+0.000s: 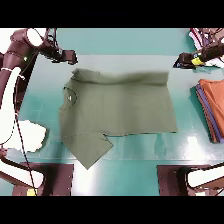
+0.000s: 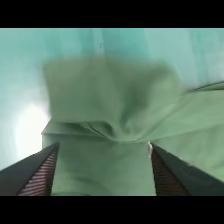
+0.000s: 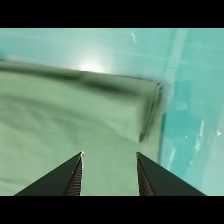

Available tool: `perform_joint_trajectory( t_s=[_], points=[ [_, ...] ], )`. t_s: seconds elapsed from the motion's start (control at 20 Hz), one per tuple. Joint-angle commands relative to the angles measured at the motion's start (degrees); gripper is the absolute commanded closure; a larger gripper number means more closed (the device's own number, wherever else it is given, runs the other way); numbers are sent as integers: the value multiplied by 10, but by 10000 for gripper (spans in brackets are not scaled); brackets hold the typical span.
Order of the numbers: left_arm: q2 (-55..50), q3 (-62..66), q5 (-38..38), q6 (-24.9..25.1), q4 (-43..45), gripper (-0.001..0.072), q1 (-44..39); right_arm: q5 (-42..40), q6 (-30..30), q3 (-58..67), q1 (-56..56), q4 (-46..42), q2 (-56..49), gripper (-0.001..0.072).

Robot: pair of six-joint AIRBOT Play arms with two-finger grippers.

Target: Fold the shirts.

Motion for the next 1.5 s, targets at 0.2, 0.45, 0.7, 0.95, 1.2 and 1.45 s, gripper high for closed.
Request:
perform_joint_trajectory(
  t_s=[0.2,0.45,0.7,0.95,1.2,1.45],
  points=[
    [87,-69,-175,14,-76,203,64,54,-46,-133,-61,125,139,327],
    [281,-396,-148,18,-60,203,73,26,-61,-358,-82,152,297,328],
    [458,-684,-105,-47,-59,203,76,-3,-70,-462,-82,153,387,337],
    [492,-802,-50,-92,-67,203,76,-18,-71,-490,-82,153,429,338],
    [492,-838,29,-87,-157,204,76,-19,-71,-490,-82,153,435,338],
    [492,-841,29,-86,-161,678,76,-9,-71,-490,-86,138,434,339]
  ],
)
